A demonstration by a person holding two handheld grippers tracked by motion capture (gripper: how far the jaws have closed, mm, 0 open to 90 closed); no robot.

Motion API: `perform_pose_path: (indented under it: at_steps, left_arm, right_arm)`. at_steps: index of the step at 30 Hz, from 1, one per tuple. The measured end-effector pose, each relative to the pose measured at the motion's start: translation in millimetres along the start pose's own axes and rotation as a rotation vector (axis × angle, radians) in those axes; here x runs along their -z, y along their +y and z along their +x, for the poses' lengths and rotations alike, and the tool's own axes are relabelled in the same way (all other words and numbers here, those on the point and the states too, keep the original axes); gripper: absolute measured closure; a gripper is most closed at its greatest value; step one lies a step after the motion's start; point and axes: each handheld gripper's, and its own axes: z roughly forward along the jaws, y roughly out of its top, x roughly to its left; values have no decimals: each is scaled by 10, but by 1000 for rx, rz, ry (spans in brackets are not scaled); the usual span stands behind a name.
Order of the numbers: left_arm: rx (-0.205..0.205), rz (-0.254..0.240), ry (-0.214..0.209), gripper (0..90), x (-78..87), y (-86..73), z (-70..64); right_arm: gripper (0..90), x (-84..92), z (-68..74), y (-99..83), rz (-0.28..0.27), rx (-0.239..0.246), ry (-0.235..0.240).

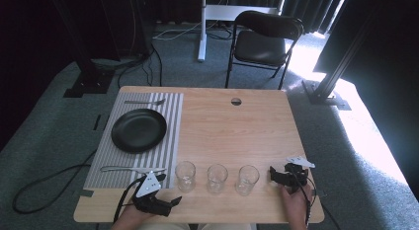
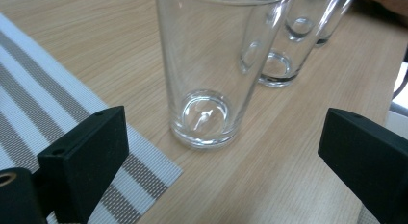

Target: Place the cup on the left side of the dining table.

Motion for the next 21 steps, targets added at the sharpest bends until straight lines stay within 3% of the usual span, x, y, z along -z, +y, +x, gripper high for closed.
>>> perform_pose_path:
  at_steps: [7, 14, 21]
  left_arm:
    - [5, -21, -11, 40, -53, 45, 2]
    - [-16, -31, -20, 52, -143, 61, -12]
    - [-4, -66, -31, 53, -198, 117, -6]
  right_arm:
    - [115, 0, 0, 0, 0, 0, 0]
    - [115, 0, 0, 0, 0, 0, 0]
    - [115, 0, 0, 0, 0, 0, 0]
